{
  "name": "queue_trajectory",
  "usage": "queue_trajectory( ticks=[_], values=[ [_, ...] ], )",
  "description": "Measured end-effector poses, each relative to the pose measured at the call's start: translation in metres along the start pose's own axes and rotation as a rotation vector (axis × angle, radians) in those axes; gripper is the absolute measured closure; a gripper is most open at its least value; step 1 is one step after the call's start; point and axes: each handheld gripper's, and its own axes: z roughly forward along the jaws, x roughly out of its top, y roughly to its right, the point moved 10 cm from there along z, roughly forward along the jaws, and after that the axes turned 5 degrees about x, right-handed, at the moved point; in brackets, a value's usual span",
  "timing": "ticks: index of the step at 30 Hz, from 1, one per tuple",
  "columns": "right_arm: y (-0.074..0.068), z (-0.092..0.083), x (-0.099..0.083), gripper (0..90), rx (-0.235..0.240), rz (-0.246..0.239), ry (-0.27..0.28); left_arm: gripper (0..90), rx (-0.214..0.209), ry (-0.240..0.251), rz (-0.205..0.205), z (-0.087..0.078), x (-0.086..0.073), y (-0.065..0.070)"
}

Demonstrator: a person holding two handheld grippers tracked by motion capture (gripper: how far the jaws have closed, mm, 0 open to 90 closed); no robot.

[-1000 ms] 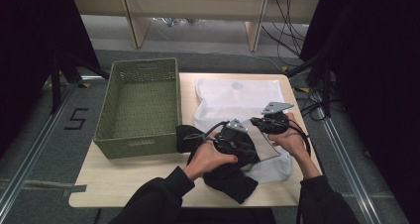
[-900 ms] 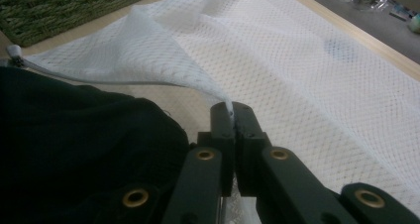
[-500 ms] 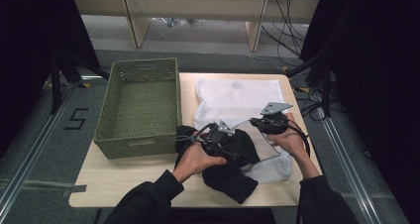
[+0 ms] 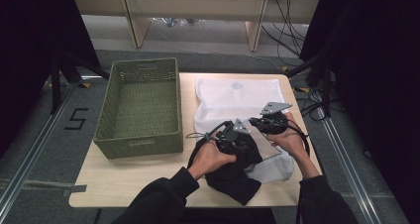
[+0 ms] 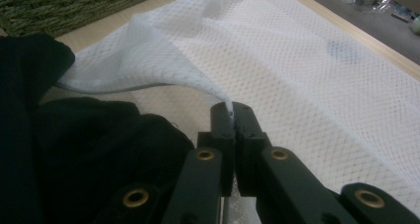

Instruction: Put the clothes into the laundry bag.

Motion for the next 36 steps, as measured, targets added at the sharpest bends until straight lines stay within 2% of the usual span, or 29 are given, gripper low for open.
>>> queue_trajectory(
  ticks=[1,2,3,4,6,7,8,9,10,12,13,14,17,18,19,20,22,24,25,26,27,28,29,30,34,35,36],
  values=[
    [-0.001,0.0,0.0,90.0,-0.003,0.02,-0.001,81.1,-0.01,0.02,-0.025,0.006,0.003,0.001],
    [0.0,0.0,0.001,90.0,0.004,-0.007,0.004,81.1,-0.019,0.006,-0.02,0.01,0.002,0.0],
    [-0.001,0.0,0.001,90.0,0.008,-0.006,0.007,81.0,-0.028,0.02,-0.052,0.018,0.003,0.003],
    [-0.002,0.0,0.002,90.0,0.012,0.001,0.008,80.3,-0.044,-0.007,-0.024,0.024,-0.001,0.004],
    [-0.003,-0.001,0.001,90.0,0.021,0.015,0.008,78.0,-0.068,-0.031,-0.063,0.037,-0.007,0.009],
    [-0.003,-0.002,0.002,90.0,0.025,0.015,0.01,76.8,-0.071,-0.039,-0.057,0.039,-0.011,0.009],
    [-0.004,-0.002,0.001,90.0,0.029,0.018,0.01,75.0,-0.078,-0.026,-0.082,0.04,-0.011,0.01],
    [-0.002,-0.003,0.002,90.0,0.02,0.001,0.018,72.1,-0.077,-0.013,-0.097,0.038,-0.01,0.009],
    [-0.003,-0.003,0.002,90.0,0.028,0.005,0.017,66.6,-0.066,-0.004,-0.099,0.034,-0.009,0.007],
    [-0.006,-0.003,0.002,89.9,0.036,0.005,0.016,53.9,-0.018,0.01,-0.066,0.02,-0.007,0.003],
    [-0.005,-0.004,0.003,90.0,0.027,-0.008,0.021,47.0,0.015,0.008,-0.037,0.01,-0.008,-0.001],
    [-0.007,-0.004,0.004,90.0,0.037,-0.012,0.023,42.4,0.054,0.034,-0.033,-0.001,-0.006,-0.005],
    [-0.01,-0.008,0.009,89.9,0.024,-0.021,0.028,31.9,0.113,0.048,-0.032,-0.024,-0.01,-0.019],
    [-0.012,-0.008,0.011,90.0,0.021,-0.022,0.034,27.8,0.136,0.039,-0.034,-0.029,-0.014,-0.025],
    [-0.013,-0.009,0.014,90.0,0.019,-0.053,0.038,24.3,0.148,0.023,-0.035,-0.033,-0.019,-0.032],
    [-0.015,-0.01,0.017,90.0,0.016,-0.056,0.044,22.5,0.158,0.008,-0.073,-0.035,-0.026,-0.038],
    [-0.021,-0.012,0.021,90.0,0.017,-0.063,0.041,18.4,0.158,-0.005,-0.1,-0.035,-0.034,-0.045],
    [-0.025,-0.012,0.026,90.0,0.018,-0.095,0.052,17.1,0.106,-0.047,-0.108,-0.027,-0.046,-0.042],
    [-0.027,-0.013,0.028,90.0,0.018,-0.105,0.051,16.6,0.115,-0.056,-0.097,-0.024,-0.049,-0.044],
    [-0.029,-0.013,0.029,90.0,0.023,-0.101,0.046,17.4,0.11,-0.075,-0.083,-0.019,-0.053,-0.044],
    [-0.03,-0.013,0.031,90.0,0.014,-0.107,0.051,17.7,0.092,-0.105,-0.046,-0.016,-0.057,-0.043],
    [-0.032,-0.014,0.032,90.0,0.024,-0.115,0.052,17.1,0.07,-0.111,-0.048,-0.01,-0.06,-0.041],
    [-0.034,-0.015,0.033,90.0,0.026,-0.113,0.051,16.3,0.054,-0.111,-0.082,-0.004,-0.061,-0.036],
    [-0.035,-0.015,0.034,90.0,0.028,-0.126,0.055,16.2,0.043,-0.139,-0.039,-0.002,-0.064,-0.037],
    [-0.039,-0.017,0.036,89.9,0.037,-0.12,0.06,16.3,0.034,-0.15,-0.036,0.012,-0.068,-0.033],
    [-0.039,-0.017,0.036,89.9,0.04,-0.124,0.06,22.4,0.03,-0.142,-0.039,0.016,-0.068,-0.032],
    [-0.039,-0.016,0.037,89.9,0.044,-0.136,0.061,32.4,0.026,-0.131,-0.043,0.019,-0.068,-0.031]
  ],
)
